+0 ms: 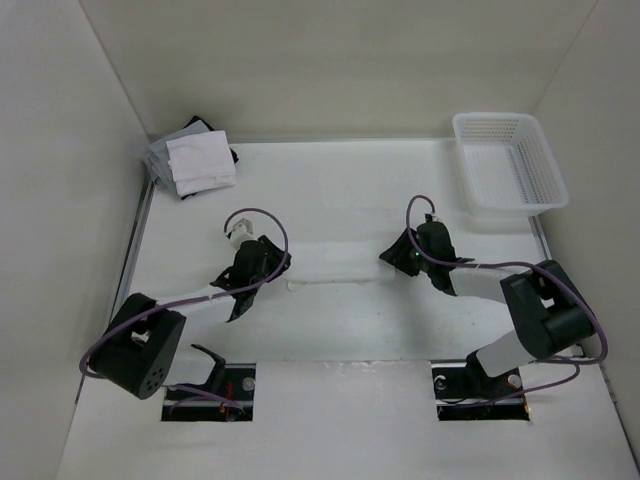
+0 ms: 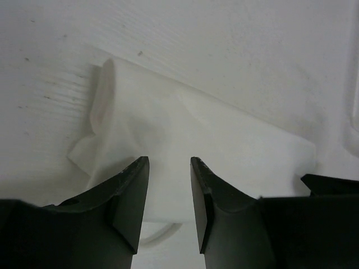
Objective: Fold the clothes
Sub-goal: Fold the tank top
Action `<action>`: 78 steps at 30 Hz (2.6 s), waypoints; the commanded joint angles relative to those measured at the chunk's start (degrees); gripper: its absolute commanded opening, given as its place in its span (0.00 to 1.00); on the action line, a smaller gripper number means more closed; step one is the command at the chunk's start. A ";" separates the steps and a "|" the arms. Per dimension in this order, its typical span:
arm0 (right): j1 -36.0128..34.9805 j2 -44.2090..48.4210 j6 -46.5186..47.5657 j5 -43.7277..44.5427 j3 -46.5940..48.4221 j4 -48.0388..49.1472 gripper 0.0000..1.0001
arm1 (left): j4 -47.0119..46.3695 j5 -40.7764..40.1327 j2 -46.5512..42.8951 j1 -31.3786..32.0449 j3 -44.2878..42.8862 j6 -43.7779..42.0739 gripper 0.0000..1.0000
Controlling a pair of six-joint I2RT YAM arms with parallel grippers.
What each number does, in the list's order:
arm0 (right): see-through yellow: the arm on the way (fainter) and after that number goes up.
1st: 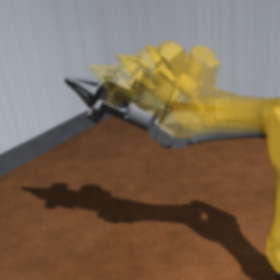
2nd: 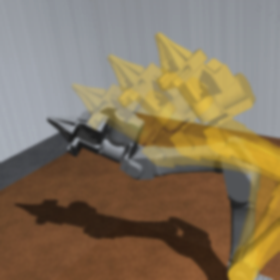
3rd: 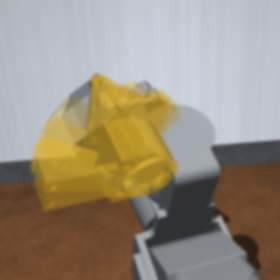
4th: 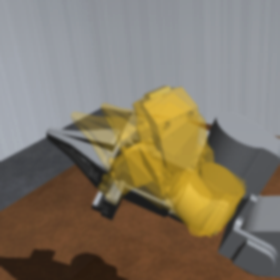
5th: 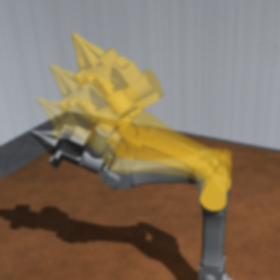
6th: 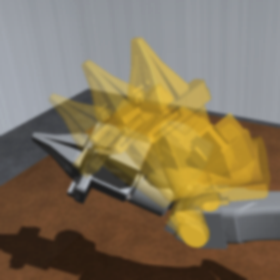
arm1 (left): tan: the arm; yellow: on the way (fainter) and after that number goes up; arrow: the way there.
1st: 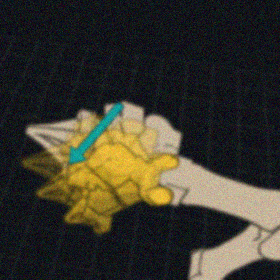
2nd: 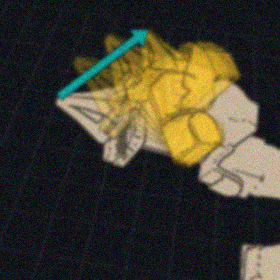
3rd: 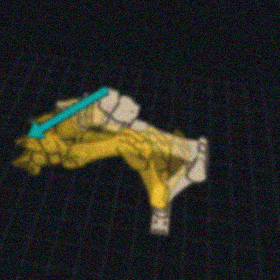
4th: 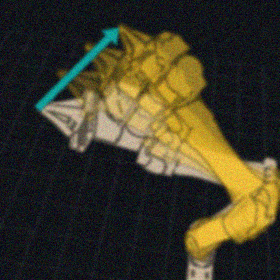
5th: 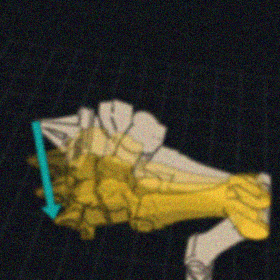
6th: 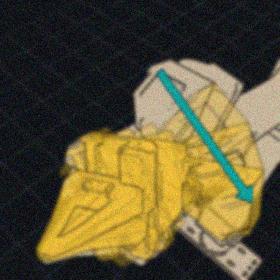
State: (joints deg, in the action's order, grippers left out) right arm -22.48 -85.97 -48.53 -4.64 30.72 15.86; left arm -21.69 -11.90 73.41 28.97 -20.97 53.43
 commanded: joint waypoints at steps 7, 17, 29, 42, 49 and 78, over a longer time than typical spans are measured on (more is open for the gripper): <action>0.55 -3.85 -5.16 -2.39 -2.86 5.76 0.27 | -11.53 2.58 3.42 -5.64 6.29 2.29 0.33; 1.96 14.14 -1.58 4.64 -6.11 -3.96 0.04 | -4.95 3.82 -9.06 -4.15 7.09 2.29 0.35; -15.33 18.67 6.26 16.50 14.08 -26.57 0.06 | 2.88 4.08 -20.05 -4.23 5.85 1.94 0.37; -31.52 -18.94 6.26 18.01 50.47 -35.45 0.11 | 4.99 9.61 -29.37 -11.08 10.25 2.38 0.37; -35.74 -20.31 6.61 20.72 55.60 -36.43 0.46 | 5.52 13.31 -30.69 -15.04 9.81 1.94 0.38; -22.84 39.65 4.50 27.93 -8.39 -16.82 0.68 | 24.06 -11.04 -33.59 -2.38 6.47 -4.92 0.59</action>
State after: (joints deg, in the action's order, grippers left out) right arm -47.81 -48.12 -43.00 21.78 23.42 -2.52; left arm -2.42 -21.06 40.38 27.64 -15.40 48.80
